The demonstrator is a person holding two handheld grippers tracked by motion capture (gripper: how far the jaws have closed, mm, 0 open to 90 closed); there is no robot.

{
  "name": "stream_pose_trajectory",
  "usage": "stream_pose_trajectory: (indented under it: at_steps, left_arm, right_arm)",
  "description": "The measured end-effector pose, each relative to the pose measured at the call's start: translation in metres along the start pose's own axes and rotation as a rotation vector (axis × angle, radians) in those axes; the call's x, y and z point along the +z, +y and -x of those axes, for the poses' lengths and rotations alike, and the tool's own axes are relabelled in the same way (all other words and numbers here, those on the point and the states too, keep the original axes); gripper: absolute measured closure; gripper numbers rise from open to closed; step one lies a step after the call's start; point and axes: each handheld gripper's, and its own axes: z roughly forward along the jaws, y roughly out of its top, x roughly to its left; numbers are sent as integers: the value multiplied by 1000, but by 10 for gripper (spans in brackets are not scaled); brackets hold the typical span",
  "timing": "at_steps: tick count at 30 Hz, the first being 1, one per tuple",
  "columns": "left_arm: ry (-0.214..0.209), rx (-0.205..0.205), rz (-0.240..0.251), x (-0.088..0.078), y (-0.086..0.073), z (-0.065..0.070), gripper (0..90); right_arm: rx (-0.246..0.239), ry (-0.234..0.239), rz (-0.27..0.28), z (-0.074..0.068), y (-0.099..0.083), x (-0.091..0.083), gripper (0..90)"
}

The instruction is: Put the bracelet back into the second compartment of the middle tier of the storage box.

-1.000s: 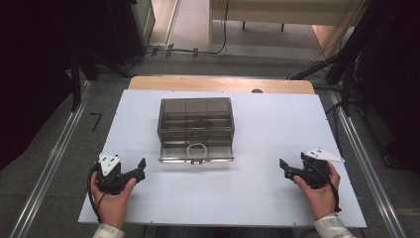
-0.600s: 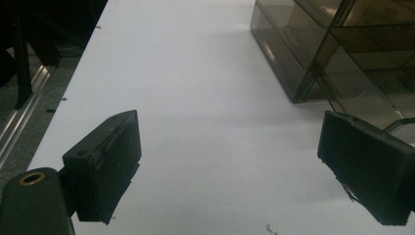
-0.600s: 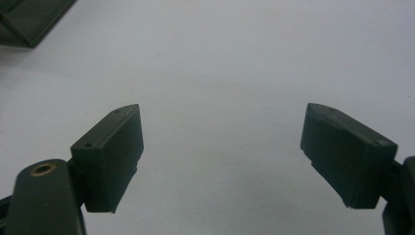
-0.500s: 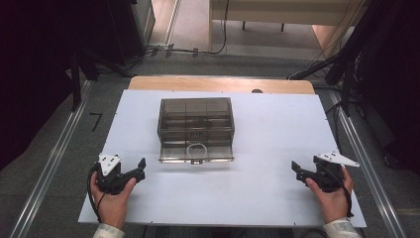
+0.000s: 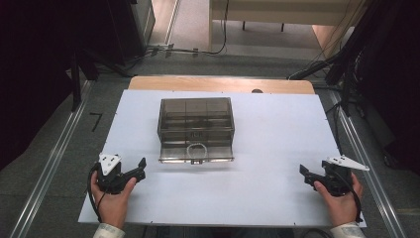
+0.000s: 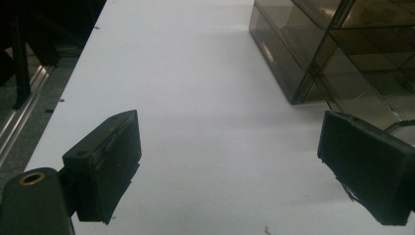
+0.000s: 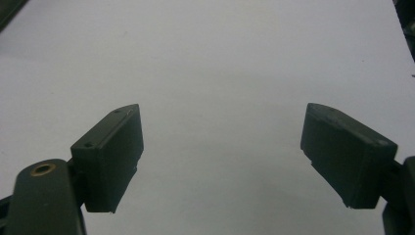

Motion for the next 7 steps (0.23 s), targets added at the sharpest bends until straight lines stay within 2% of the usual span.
stream_pose_trajectory:
  at_steps: [7]
  left_arm:
    - [-1,1,2,1,0,1,97]
  right_arm:
    - [13,-17,-11,7,-3,-3,148]
